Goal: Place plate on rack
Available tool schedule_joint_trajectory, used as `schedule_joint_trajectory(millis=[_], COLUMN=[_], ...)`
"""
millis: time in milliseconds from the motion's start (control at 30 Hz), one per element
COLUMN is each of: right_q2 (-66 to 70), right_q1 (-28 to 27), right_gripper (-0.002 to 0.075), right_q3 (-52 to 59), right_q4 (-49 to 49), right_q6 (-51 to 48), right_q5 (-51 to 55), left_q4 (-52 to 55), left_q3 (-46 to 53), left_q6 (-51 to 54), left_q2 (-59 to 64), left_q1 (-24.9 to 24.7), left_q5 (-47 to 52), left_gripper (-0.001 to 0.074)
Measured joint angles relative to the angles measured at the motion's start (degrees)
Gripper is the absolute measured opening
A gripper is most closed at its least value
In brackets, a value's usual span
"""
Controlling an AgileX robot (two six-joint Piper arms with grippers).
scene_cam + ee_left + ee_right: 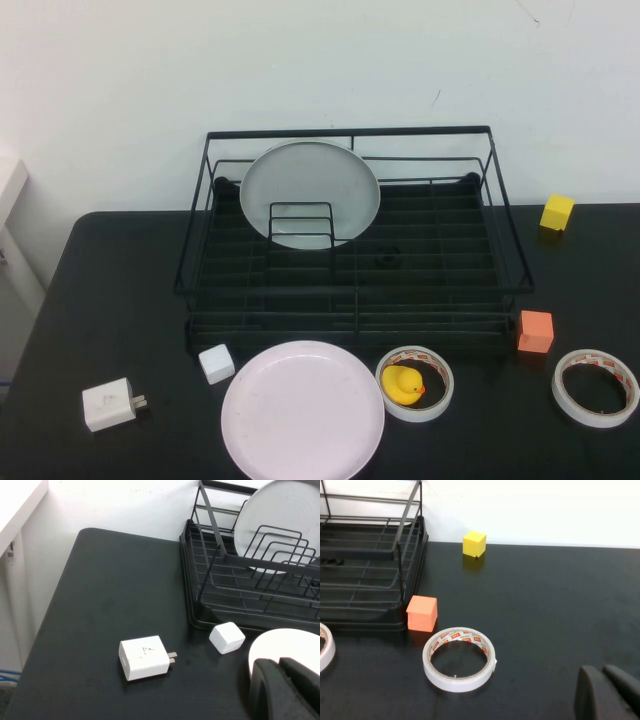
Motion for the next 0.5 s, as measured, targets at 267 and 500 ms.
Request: schedule_joint_trajectory(millis=[267,500], right_q2=[0.00,0.00], right_q1=[0.00,0.00], right_gripper=[-0.0002,-0.0002], right_q3=[0.00,0.00], right_q4=[0.00,0.00], right_q6=[0.00,0.00], right_q5=[0.00,0.00], left_q4=[0.00,2.88], left_q3=[0.00,0.00], left_q6=[-0.10,-0.10], left_q2=[0.00,0.00], left_q1=[0.00,0.00], left_q5=[0.00,0.00], left_gripper=[-0.0003,-0.0002])
